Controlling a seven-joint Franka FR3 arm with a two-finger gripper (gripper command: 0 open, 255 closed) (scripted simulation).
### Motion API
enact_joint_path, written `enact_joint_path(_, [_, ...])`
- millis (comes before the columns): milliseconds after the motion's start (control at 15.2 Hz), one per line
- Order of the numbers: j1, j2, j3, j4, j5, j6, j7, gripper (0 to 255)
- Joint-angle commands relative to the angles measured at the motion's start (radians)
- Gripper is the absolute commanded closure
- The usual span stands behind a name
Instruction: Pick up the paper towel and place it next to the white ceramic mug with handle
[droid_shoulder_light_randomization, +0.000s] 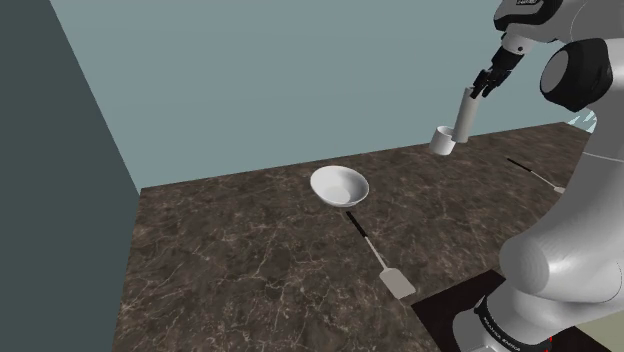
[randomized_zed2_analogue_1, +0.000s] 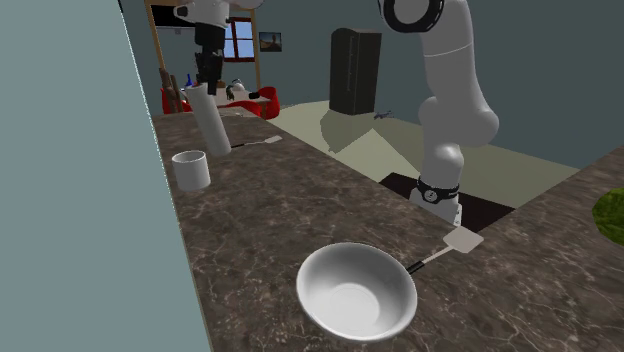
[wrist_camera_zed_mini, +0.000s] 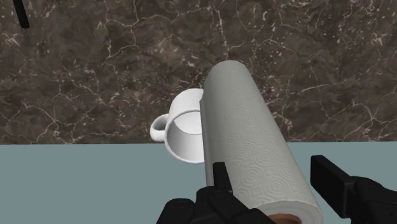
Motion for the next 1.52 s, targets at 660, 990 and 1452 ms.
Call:
enact_joint_path(660, [0.015, -0.009, 0.005, -0.175, 0.006, 0.165, -0.026, 255])
enact_joint_path(990, [0.018, -0.002, 0.008, -0.232, 0.014, 0.227, -0.038, 255])
enact_joint_path(1452, [0.018, 0.001, 0.009, -0.248, 0.018, 0.246, -0.042, 255])
